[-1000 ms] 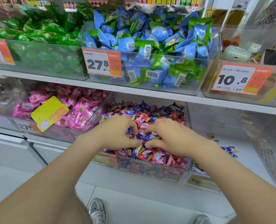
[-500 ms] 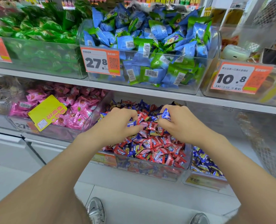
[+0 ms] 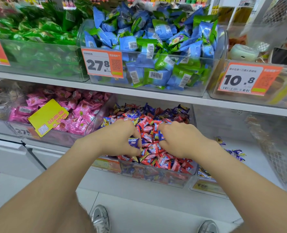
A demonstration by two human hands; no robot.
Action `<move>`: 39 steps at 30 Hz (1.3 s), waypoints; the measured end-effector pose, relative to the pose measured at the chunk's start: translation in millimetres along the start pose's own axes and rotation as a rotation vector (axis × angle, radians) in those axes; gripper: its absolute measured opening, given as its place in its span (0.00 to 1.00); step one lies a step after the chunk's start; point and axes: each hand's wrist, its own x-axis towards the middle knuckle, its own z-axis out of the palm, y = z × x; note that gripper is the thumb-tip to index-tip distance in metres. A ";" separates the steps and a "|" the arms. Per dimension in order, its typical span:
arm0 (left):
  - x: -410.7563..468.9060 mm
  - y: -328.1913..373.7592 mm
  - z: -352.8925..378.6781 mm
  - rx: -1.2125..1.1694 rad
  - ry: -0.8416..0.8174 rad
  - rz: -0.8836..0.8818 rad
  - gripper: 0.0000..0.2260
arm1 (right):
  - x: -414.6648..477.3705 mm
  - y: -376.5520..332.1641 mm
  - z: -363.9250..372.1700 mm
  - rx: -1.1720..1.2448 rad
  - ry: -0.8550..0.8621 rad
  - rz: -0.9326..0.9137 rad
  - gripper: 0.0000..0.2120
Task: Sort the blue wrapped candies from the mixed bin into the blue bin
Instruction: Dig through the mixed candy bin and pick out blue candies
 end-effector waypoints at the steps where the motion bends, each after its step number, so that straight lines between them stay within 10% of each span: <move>1: 0.8 -0.8 -0.7 -0.019 0.032 -0.009 0.06 | 1.3 -2.2 1.5 -0.030 -0.003 -0.011 0.13; 8: 1.7 5.8 -7.8 -0.054 0.176 -0.054 0.08 | 10.5 -0.1 7.1 -0.056 0.061 -0.056 0.11; 17: 5.0 35.8 -9.3 -0.273 0.320 -0.045 0.06 | -50.2 65.8 -37.6 1.171 -0.108 0.210 0.19; 27: 66.3 134.8 48.4 -0.246 0.378 0.138 0.05 | -103.0 169.7 29.7 0.932 -0.111 0.723 0.10; 33: 111.3 174.5 74.9 -0.171 0.260 0.172 0.14 | -111.7 178.1 35.8 1.132 -0.093 0.709 0.25; 36: 122.2 183.0 76.9 -0.165 0.091 0.201 0.32 | -114.7 179.5 32.7 0.943 -0.069 0.584 0.23; 39: 124.0 179.9 75.8 -0.170 0.039 0.342 0.28 | -113.3 174.1 28.5 0.869 -0.012 0.491 0.18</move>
